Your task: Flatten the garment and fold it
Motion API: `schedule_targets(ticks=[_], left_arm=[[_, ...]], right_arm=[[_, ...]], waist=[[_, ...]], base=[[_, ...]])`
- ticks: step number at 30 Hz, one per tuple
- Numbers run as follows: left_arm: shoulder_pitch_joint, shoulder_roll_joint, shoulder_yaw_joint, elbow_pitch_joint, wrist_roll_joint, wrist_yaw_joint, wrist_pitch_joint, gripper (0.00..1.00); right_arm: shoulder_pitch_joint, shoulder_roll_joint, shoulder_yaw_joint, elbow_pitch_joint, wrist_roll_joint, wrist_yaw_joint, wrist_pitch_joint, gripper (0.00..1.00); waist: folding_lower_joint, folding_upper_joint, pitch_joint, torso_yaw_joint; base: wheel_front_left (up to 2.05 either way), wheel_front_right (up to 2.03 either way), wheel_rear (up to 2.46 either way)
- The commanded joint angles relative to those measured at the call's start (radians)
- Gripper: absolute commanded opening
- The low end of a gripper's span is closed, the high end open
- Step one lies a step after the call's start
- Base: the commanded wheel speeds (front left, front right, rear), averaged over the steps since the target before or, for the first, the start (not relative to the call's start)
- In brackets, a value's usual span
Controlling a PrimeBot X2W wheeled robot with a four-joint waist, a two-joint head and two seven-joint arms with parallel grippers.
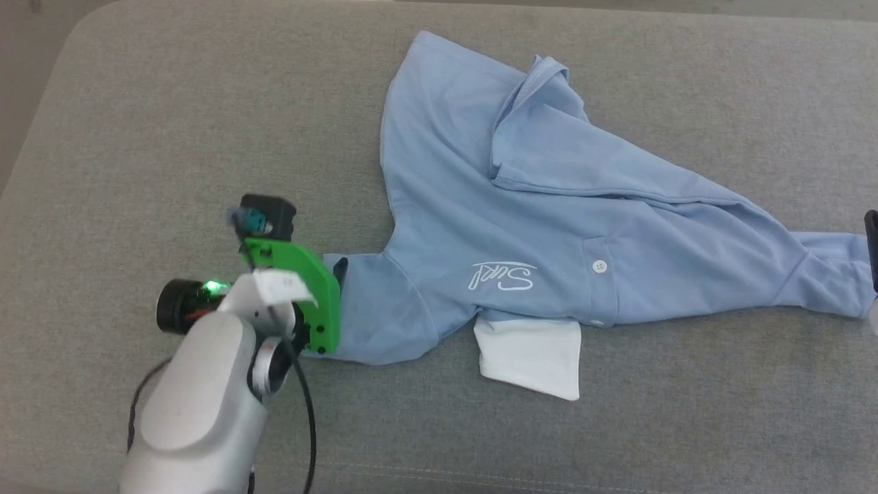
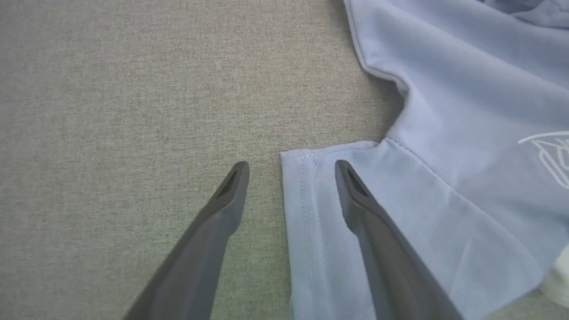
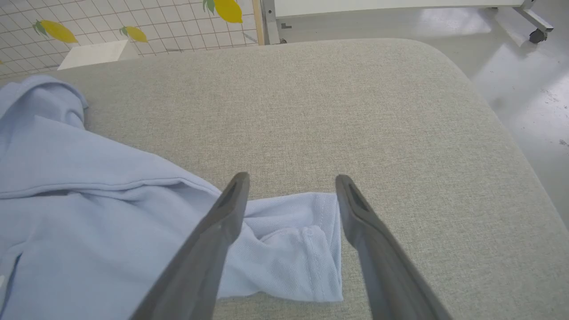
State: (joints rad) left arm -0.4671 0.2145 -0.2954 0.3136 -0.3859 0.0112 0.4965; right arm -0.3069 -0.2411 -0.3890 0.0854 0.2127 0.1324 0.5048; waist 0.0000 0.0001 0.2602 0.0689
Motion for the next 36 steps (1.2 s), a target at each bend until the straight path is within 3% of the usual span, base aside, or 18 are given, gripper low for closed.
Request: schedule_targets(ticks=[1, 4, 8, 9, 10, 11, 21, 28, 34, 35, 36], left_arm=[[-0.039, 0.011, -0.016, 0.016, 0.014, 0.007, 0.060, 1.00], [-0.084, 0.024, -0.056, 0.061, 0.039, 0.006, 0.173, 1.00], [-0.100, 0.025, -0.092, 0.112, 0.042, -0.019, 0.240, 1.00], [-0.100, 0.023, -0.096, 0.122, 0.040, -0.022, 0.247, 0.45], [-0.098, 0.022, -0.099, 0.131, 0.036, -0.025, 0.252, 0.05], [-0.098, 0.019, -0.098, 0.136, 0.030, -0.026, 0.255, 0.00], [-0.220, 0.053, 0.004, 0.138, 0.029, 0.047, 0.099, 0.00], [-0.362, 0.053, 0.022, 0.219, 0.043, 0.061, 0.023, 0.00], [-0.410, 0.026, 0.015, 0.298, 0.036, 0.047, -0.037, 0.03], [-0.410, 0.019, 0.019, 0.308, 0.028, 0.044, -0.050, 0.48], [-0.408, 0.013, 0.027, 0.317, 0.020, 0.045, -0.073, 1.00]], right_arm=[[0.003, 0.002, 0.005, -0.007, 0.007, -0.002, 0.001, 1.00], [0.002, 0.004, 0.012, -0.011, 0.010, -0.002, 0.000, 1.00], [-0.002, 0.005, 0.015, -0.012, 0.011, -0.002, -0.002, 1.00], [-0.003, 0.006, 0.013, -0.011, 0.011, -0.002, -0.003, 1.00], [-0.003, 0.005, 0.011, -0.010, 0.010, -0.002, -0.004, 1.00], [-0.002, 0.004, 0.010, -0.010, 0.009, -0.002, -0.005, 1.00], [-0.023, 0.010, 0.022, -0.009, 0.008, -0.002, -0.010, 1.00], [-0.052, 0.005, 0.052, -0.015, 0.005, -0.002, -0.006, 1.00], [-0.053, 0.003, 0.054, -0.005, 0.004, -0.002, -0.012, 1.00], [-0.052, 0.003, 0.054, -0.002, 0.004, -0.002, -0.013, 1.00], [-0.052, 0.005, 0.054, 0.002, 0.004, -0.002, -0.015, 1.00]], waist=[[0.0000, -0.0001, 0.010, -0.011], [0.0000, -0.0001, 0.021, -0.025], [0.0000, -0.0001, 0.035, -0.041], [0.0000, -0.0001, 0.038, -0.044], [0.0000, -0.0001, 0.041, -0.046], [0.0000, -0.0001, 0.045, -0.046], [0.0000, -0.0001, 0.092, -0.062], [0.0000, -0.0001, 0.160, -0.102], [0.0000, -0.0001, 0.175, -0.105], [0.0000, -0.0001, 0.173, -0.101], [0.0000, -0.0001, 0.167, -0.097]], base=[[0.00, 0.00, 0.00], [0.00, 0.00, 0.00], [0.00, 0.00, 0.00], [0.00, 0.00, 0.00], [0.00, 0.00, 0.00], [0.00, 0.00, 0.00], [0.00, 0.00, 0.00], [0.00, 0.00, 0.00], [0.00, 0.00, 0.00], [0.00, 0.00, 0.00], [0.00, 0.00, 0.00]])
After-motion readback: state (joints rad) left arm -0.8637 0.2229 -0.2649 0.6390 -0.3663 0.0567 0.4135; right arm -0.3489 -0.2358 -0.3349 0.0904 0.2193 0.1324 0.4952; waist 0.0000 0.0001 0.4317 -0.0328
